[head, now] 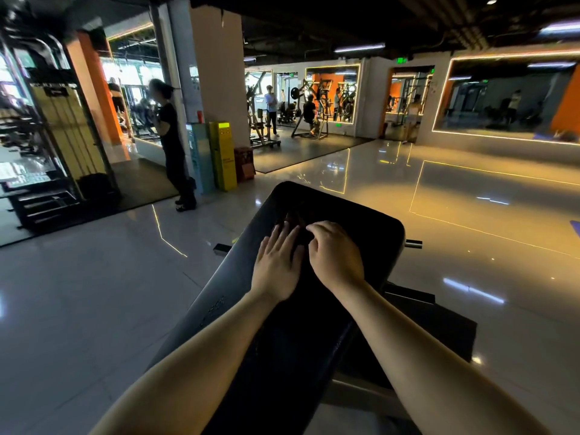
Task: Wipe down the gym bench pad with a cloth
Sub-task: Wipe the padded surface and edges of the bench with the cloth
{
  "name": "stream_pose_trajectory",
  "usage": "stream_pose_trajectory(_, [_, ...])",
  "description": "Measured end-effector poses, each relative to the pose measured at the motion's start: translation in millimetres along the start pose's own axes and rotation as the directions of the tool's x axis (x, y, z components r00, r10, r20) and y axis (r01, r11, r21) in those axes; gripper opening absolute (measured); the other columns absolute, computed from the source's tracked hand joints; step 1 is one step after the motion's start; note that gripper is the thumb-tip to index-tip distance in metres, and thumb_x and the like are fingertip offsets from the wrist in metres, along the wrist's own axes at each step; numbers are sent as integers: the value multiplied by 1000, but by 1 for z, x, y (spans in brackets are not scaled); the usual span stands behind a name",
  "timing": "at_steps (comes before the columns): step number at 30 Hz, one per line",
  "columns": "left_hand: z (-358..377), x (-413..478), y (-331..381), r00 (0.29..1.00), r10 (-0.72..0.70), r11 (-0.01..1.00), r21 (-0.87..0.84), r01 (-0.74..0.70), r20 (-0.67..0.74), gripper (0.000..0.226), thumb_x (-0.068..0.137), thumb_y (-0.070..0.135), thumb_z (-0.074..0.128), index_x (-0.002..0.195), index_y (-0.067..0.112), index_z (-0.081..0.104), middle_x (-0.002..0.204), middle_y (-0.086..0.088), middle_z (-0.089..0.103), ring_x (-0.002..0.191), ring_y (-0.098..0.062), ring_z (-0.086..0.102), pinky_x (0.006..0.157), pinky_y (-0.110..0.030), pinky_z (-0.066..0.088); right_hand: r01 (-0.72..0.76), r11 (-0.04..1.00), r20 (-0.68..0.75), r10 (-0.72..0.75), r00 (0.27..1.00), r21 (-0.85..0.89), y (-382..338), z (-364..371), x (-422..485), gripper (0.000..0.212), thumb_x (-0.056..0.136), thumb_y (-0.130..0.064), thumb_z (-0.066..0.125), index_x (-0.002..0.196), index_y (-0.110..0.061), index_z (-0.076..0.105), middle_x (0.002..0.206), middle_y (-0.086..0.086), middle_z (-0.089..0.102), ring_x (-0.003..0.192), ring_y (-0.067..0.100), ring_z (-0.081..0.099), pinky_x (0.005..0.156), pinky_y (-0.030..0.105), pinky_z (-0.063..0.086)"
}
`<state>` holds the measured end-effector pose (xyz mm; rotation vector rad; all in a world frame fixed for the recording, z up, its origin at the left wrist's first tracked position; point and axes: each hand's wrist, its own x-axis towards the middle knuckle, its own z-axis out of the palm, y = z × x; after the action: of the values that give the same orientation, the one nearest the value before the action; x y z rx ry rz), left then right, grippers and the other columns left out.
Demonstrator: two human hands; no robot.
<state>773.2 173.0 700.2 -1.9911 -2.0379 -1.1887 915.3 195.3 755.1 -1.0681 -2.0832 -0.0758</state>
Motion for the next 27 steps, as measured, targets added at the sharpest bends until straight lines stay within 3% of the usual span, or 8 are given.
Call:
stream_pose_trajectory(5, [1,2,4,954,-295,952,-68,298,49,55,109,36,26,162,25,15,171,-3,3,157,-18,-6,127,-39,0,35,998,74,-31,997,-57,6,-5,-19,37,91,-15,55,128,-12,62,131,4,61,130,21,47,109,34,37])
stream_pose_trajectory(7, [5,-9,18,982,-182,977,-103,187,50,56,108,35,29,162,27,13,171,-3,1,157,-16,-10,128,-41,0,-4,991,-3,4,1000,-132,13,-19,-24,37,88,-18,61,125,-15,64,130,2,61,133,23,43,113,41,32])
stream_pose_trajectory(10, [9,-37,47,996,58,992,-113,-50,70,58,108,39,32,162,33,12,170,5,-1,155,-10,-15,128,-36,-2,-182,961,-179,145,973,-209,36,-43,-30,40,84,-30,67,123,-23,63,139,2,53,140,28,33,118,55,16])
stream_pose_trajectory(13, [15,-54,67,985,155,987,-44,-152,73,57,107,41,30,161,35,13,169,10,-1,155,-5,-15,127,-31,-4,-272,950,-141,252,958,-154,48,-45,-44,49,92,-39,55,139,-25,50,156,2,34,149,32,12,119,55,16])
stream_pose_trajectory(16, [15,-47,65,993,113,993,-45,-111,30,53,107,37,33,160,35,22,168,11,7,156,-6,-5,127,-31,0,-242,967,-97,234,967,-83,49,-38,-54,51,99,-38,46,147,-23,41,161,0,25,150,31,-3,120,50,18])
stream_pose_trajectory(22, [21,-26,72,974,-226,968,-118,223,-15,54,106,30,30,160,27,24,171,2,9,157,-11,-2,128,-39,2,-213,977,-42,212,976,-17,58,-43,-55,52,101,-41,37,151,-25,35,163,-5,18,149,27,-15,119,41,6])
stream_pose_trajectory(27, [26,-49,109,984,-168,977,-144,158,-55,53,105,34,35,158,28,32,168,8,22,156,-5,6,127,-35,15,-163,985,15,162,987,65,70,-49,-61,54,98,-42,37,151,-29,32,162,-12,16,148,21,-21,118,44,15])
